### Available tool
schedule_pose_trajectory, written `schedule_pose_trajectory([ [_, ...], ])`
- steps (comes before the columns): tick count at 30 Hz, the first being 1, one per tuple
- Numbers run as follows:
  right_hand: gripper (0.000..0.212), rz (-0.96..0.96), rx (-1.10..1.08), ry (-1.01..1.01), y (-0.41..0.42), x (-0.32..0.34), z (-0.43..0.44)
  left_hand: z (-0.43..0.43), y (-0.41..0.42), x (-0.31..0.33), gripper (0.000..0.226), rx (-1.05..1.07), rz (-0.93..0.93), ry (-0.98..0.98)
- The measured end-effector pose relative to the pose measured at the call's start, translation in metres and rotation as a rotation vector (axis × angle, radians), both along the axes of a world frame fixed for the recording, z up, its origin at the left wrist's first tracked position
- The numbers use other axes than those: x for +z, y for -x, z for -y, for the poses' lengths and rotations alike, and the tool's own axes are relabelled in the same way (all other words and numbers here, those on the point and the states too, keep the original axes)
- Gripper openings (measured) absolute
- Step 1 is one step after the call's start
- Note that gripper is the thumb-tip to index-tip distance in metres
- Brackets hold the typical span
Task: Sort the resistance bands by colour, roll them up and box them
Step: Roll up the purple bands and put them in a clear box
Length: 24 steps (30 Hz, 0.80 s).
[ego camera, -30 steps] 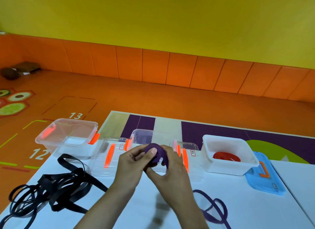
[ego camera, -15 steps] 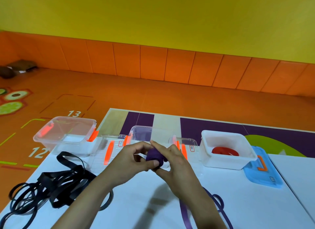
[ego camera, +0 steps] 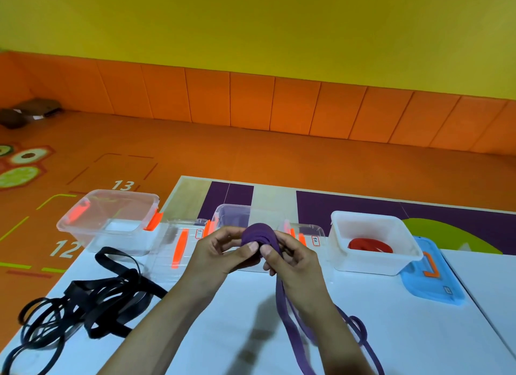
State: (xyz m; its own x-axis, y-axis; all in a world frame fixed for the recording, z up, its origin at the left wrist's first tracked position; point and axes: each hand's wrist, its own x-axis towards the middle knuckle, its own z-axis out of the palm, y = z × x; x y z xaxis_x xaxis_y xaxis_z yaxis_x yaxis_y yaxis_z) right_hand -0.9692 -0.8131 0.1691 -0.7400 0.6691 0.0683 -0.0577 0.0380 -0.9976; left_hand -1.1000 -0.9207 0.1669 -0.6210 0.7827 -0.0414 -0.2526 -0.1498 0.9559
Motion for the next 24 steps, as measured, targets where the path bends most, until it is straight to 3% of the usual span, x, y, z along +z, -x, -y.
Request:
schedule_pose_trajectory([
  [4, 0.024, 0.06, 0.059, -0.065, -0.008, 0.004, -0.007, 0.006, 0.004, 0.004, 0.023, -0.085, -0.098, 0.111],
  [8, 0.023, 0.174, 0.152, -0.266, -0.01, 0.008, -0.015, 0.013, 0.015, 0.02, 0.029, -0.183, -0.558, 0.328],
  [11, 0.019, 0.258, 0.171, -0.356, -0.009, 0.011, -0.017, 0.015, 0.02, 0.029, 0.025, -0.272, -0.663, 0.328],
  [16, 0.022, 0.233, 0.067, -0.339, -0.01, 0.01, -0.015, 0.014, 0.016, 0.03, 0.019, -0.235, -0.599, 0.232],
  [24, 0.02, -0.029, -0.011, -0.008, -0.008, 0.003, -0.008, -0.002, -0.005, 0.013, 0.028, -0.096, -0.075, -0.06],
])
